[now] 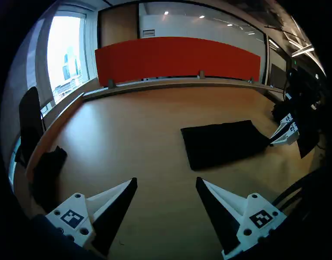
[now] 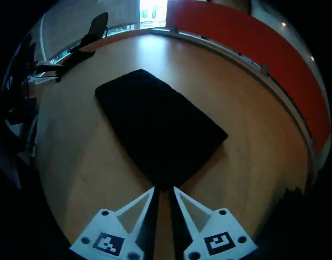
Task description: Fold towel
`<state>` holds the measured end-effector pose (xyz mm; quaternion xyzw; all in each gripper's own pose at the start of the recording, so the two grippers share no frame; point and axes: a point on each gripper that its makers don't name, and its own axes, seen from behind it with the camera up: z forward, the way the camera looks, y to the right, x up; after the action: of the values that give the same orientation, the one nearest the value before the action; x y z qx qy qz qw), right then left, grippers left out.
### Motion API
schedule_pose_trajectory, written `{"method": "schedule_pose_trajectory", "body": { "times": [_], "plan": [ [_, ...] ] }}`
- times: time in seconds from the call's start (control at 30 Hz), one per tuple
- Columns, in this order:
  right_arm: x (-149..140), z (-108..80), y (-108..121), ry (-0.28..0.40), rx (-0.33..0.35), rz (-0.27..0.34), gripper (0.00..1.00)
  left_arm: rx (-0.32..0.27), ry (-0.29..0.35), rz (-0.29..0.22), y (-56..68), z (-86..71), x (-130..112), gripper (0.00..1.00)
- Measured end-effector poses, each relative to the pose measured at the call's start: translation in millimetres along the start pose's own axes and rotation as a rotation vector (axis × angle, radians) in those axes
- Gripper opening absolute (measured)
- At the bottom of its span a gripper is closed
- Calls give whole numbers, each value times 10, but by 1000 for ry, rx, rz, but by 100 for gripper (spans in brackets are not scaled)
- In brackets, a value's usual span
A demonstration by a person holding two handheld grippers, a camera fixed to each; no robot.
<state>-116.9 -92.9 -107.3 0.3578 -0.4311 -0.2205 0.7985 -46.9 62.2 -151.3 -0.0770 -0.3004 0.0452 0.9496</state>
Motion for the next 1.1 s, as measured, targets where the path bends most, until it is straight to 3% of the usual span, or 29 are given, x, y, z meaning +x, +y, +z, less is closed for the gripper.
{"method": "schedule_pose_trajectory", "body": {
  "times": [0.17, 0.77, 1.1],
  "plan": [
    [39, -21, -2, 15, -2, 1, 4, 5, -9, -2, -18, -17, -46, 100],
    [382, -287, 226, 93, -77, -2, 3, 12, 5, -16, -65, -75, 36, 100],
    [434, -473, 354, 109, -108, -6, 3, 16, 6, -17, -70, -121, 40, 100]
  ]
}}
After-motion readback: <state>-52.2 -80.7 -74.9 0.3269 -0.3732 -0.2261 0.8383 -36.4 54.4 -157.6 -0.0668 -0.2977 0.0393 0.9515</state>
